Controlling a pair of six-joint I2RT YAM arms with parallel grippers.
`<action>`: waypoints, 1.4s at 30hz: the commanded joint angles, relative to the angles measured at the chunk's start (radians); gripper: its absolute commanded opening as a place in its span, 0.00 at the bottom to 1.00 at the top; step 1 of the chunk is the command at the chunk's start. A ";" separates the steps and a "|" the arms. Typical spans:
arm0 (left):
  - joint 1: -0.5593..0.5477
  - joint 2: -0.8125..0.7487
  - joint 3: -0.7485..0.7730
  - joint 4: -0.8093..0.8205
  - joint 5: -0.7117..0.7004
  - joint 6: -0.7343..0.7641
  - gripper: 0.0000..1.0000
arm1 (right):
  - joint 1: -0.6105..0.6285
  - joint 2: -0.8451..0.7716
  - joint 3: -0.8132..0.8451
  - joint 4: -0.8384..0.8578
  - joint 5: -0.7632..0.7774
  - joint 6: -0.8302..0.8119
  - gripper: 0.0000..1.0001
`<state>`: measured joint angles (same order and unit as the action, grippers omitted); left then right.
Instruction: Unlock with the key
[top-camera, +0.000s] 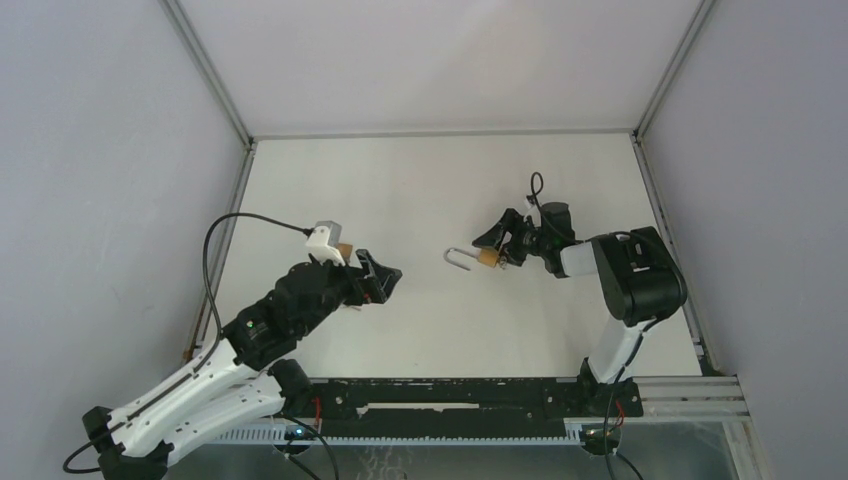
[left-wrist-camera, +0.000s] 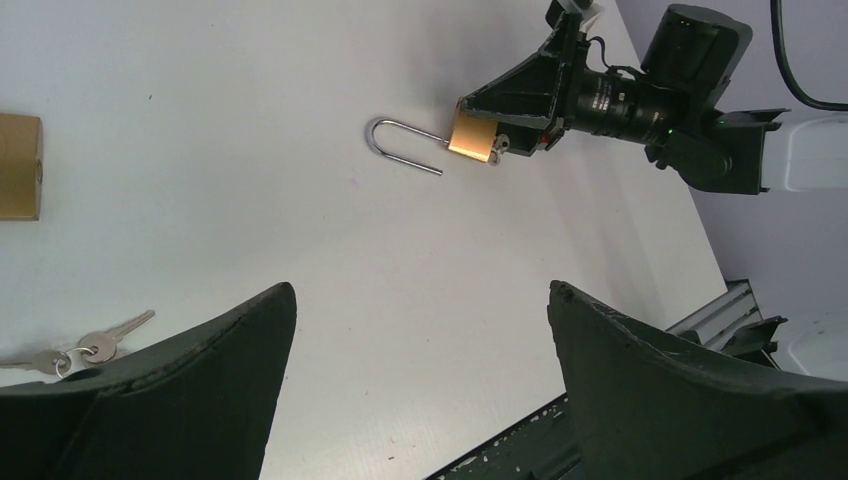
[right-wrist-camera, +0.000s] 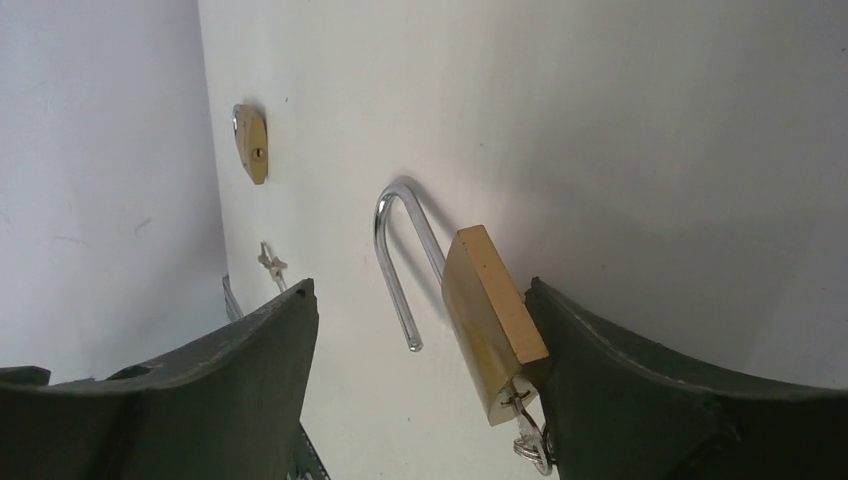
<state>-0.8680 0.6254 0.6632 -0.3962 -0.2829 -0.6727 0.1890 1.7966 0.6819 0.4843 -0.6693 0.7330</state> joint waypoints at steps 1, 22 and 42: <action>0.002 -0.009 0.015 0.053 0.013 -0.001 0.98 | -0.015 -0.043 0.025 -0.045 0.047 -0.054 0.85; 0.001 -0.014 0.023 0.037 -0.010 -0.001 0.98 | 0.226 -0.066 0.206 -0.404 0.316 -0.184 0.99; 0.001 -0.026 0.033 -0.078 -0.127 -0.009 0.98 | 0.444 -0.113 0.399 -0.784 0.664 -0.582 0.99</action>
<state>-0.8680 0.5961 0.6632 -0.4835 -0.3828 -0.6811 0.5743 1.7107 1.0328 -0.2501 -0.0731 0.2871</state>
